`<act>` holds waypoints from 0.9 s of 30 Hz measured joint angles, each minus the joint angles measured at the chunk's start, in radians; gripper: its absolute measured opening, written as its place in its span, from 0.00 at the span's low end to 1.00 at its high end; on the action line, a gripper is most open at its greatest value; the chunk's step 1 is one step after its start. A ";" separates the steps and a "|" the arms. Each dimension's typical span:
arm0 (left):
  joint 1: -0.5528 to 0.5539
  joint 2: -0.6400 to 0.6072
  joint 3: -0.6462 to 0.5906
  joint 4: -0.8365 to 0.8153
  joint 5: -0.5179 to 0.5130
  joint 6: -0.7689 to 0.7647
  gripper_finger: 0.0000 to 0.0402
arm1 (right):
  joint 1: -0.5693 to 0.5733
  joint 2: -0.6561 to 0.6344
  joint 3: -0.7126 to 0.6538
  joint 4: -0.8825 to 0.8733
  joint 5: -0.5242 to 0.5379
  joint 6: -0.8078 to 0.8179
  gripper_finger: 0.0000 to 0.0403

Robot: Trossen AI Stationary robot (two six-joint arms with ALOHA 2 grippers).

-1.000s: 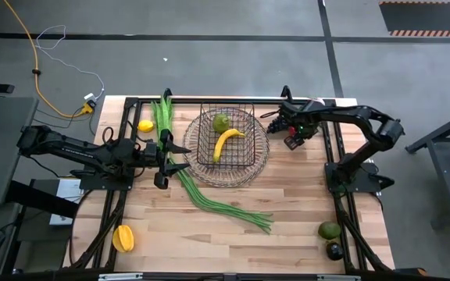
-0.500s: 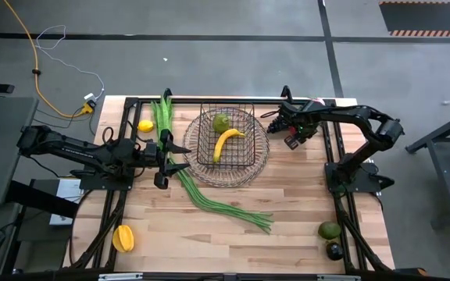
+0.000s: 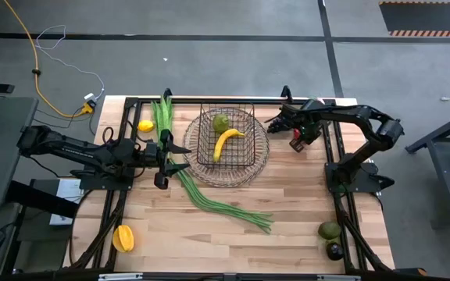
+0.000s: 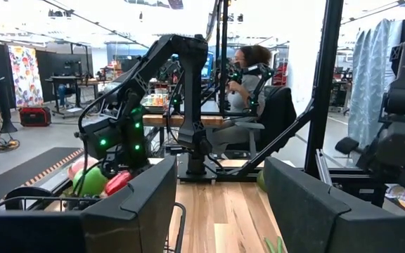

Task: Build produce basket
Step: Put the red bell pepper into the black mesh basket

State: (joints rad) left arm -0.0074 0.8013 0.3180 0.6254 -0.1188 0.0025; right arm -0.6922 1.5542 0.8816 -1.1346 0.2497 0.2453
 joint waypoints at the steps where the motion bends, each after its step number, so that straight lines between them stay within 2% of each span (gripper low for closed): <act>1: 0.000 0.000 0.000 0.000 0.000 0.000 0.50 | 0.007 -0.009 0.010 -0.038 0.001 0.006 0.01; 8: 0.000 0.000 0.000 0.000 0.000 0.000 0.50 | 0.131 -0.183 0.082 -0.231 0.004 0.102 0.01; 13: 0.000 0.000 0.000 0.000 0.000 0.000 0.50 | 0.281 -0.386 0.105 -0.192 0.053 0.245 0.00; 17: 0.000 0.000 0.000 0.000 0.000 0.000 0.50 | 0.428 -0.553 0.058 0.003 0.178 0.325 0.00; 20: 0.000 0.000 0.000 0.000 0.000 0.000 0.50 | 0.525 -0.645 -0.003 0.214 0.271 0.317 0.00; 24: 0.000 0.000 0.000 0.000 0.000 0.000 0.50 | 0.613 -0.704 -0.119 0.562 0.346 0.202 0.00; 27: 0.000 0.000 0.000 0.000 0.000 0.000 0.50 | 0.640 -0.706 -0.217 0.846 0.342 0.094 0.00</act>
State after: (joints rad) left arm -0.0073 0.8013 0.3180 0.6254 -0.1189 0.0029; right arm -0.0521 0.8486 0.6648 -0.2890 0.5921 0.3388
